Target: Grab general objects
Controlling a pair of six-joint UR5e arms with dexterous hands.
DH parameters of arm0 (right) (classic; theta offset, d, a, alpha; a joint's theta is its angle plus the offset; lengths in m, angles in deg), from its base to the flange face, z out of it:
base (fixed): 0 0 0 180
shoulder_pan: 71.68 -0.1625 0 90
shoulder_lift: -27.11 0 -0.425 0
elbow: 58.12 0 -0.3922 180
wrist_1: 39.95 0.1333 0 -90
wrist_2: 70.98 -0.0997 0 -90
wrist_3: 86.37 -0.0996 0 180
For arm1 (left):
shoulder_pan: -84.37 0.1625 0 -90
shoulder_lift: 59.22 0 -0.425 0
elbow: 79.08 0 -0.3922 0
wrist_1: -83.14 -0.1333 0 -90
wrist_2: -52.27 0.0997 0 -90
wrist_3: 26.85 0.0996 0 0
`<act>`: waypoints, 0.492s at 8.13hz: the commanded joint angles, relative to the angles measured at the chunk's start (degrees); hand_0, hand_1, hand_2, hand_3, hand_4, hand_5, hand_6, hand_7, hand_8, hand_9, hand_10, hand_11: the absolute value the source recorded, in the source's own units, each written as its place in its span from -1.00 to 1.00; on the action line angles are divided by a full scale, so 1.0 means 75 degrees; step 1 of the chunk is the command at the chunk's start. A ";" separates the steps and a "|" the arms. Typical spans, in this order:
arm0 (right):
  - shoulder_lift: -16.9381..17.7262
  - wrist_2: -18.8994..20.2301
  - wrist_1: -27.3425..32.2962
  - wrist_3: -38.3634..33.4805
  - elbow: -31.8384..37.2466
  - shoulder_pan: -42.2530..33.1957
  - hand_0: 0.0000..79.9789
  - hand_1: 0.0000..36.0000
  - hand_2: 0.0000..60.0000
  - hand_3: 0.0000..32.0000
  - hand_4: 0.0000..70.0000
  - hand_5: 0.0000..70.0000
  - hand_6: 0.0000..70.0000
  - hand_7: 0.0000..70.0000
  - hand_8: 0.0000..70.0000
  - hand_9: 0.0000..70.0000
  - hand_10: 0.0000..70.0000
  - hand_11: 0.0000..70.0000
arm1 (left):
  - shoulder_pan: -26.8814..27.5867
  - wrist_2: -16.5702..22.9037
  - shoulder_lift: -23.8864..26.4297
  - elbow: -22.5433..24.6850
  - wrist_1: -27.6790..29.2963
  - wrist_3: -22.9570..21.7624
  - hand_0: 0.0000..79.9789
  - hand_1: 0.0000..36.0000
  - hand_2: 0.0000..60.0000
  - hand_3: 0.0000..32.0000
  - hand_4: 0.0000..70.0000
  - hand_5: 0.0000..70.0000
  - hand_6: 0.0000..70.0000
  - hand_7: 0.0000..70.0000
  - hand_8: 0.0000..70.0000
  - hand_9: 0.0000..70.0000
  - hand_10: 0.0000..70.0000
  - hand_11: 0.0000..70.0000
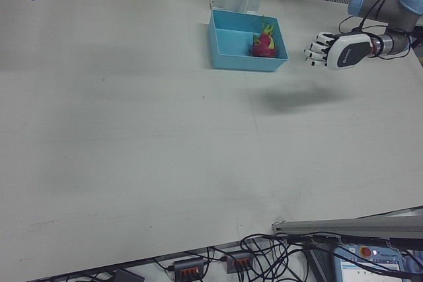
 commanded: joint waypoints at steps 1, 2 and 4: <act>0.0000 0.0000 0.0000 0.0000 0.0000 0.0000 -1.00 -1.00 -1.00 -1.00 -1.00 -1.00 -1.00 -1.00 -1.00 -1.00 -1.00 -1.00 | -0.0948 -0.0109 -0.0027 -0.0502 -0.0014 -0.0017 1.00 1.00 1.00 -1.00 1.00 1.00 1.00 1.00 0.07 0.34 0.43 1.00; 0.0000 0.0000 0.0000 0.0000 0.0000 0.0000 -1.00 -1.00 -1.00 -1.00 -1.00 -1.00 -1.00 -1.00 -1.00 -1.00 -1.00 -1.00 | -0.1218 -0.0121 -0.0027 -0.0618 -0.0026 -0.0017 1.00 1.00 1.00 -1.00 1.00 1.00 1.00 1.00 0.07 0.34 0.39 1.00; 0.0000 0.0000 0.0000 0.0000 0.0000 0.0000 -1.00 -1.00 -1.00 -1.00 -1.00 -1.00 -1.00 -1.00 -1.00 -1.00 -1.00 -1.00 | -0.1826 -0.0283 -0.0027 -0.1156 -0.0026 -0.0017 1.00 1.00 1.00 -1.00 1.00 1.00 1.00 1.00 -0.13 0.09 0.31 0.94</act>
